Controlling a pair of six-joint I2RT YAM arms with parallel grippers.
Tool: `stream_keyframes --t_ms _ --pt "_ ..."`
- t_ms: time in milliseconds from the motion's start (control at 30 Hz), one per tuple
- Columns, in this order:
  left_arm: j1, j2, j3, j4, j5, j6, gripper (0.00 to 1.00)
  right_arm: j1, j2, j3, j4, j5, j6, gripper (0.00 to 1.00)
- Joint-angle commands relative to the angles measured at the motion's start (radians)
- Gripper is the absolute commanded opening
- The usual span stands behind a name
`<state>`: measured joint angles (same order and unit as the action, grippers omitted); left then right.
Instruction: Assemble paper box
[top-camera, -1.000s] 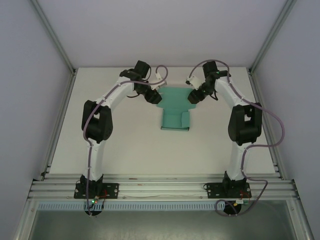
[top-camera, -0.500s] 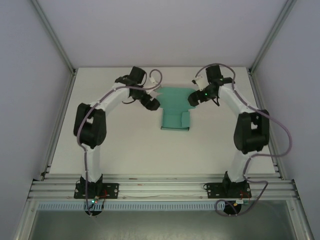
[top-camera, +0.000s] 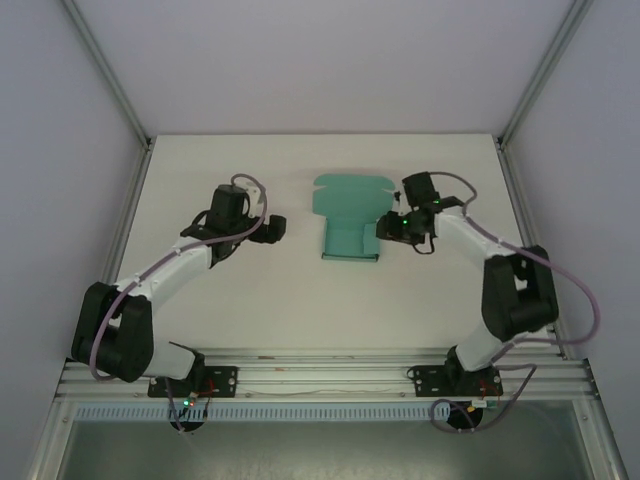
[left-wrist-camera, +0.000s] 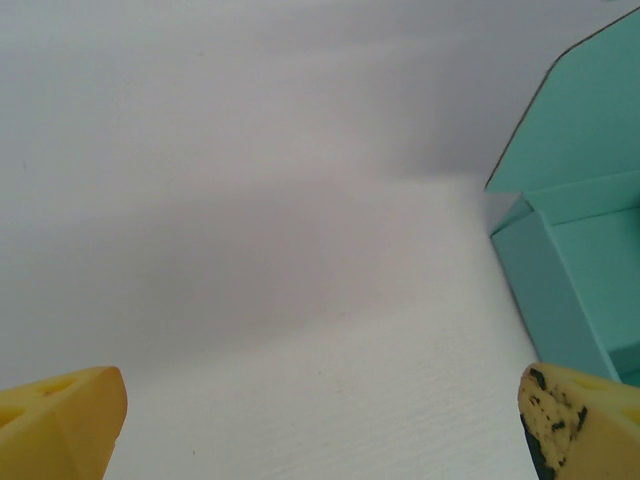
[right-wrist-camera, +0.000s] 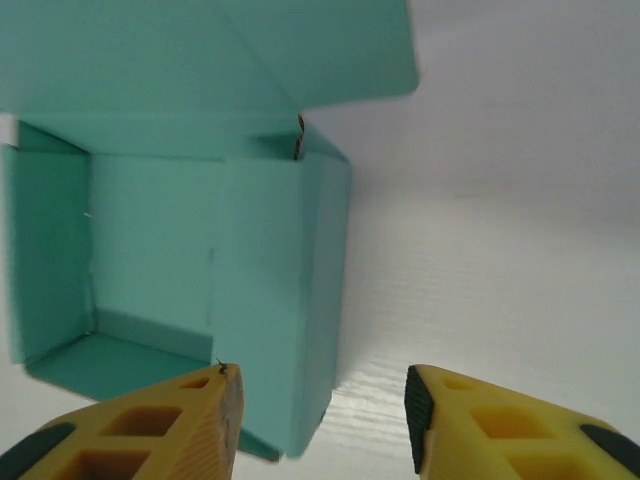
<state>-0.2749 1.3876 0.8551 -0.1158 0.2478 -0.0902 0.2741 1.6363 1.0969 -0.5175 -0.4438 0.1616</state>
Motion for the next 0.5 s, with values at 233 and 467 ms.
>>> stream_keyframes --t_ms 233,467 --pt "-0.006 -0.02 -0.02 0.064 -0.005 -0.069 1.0 0.023 0.134 0.065 0.075 -0.043 0.08 0.35" --pt "-0.005 -0.011 -0.03 0.068 0.004 -0.076 1.0 0.067 0.202 0.073 0.042 0.025 0.09 0.28"
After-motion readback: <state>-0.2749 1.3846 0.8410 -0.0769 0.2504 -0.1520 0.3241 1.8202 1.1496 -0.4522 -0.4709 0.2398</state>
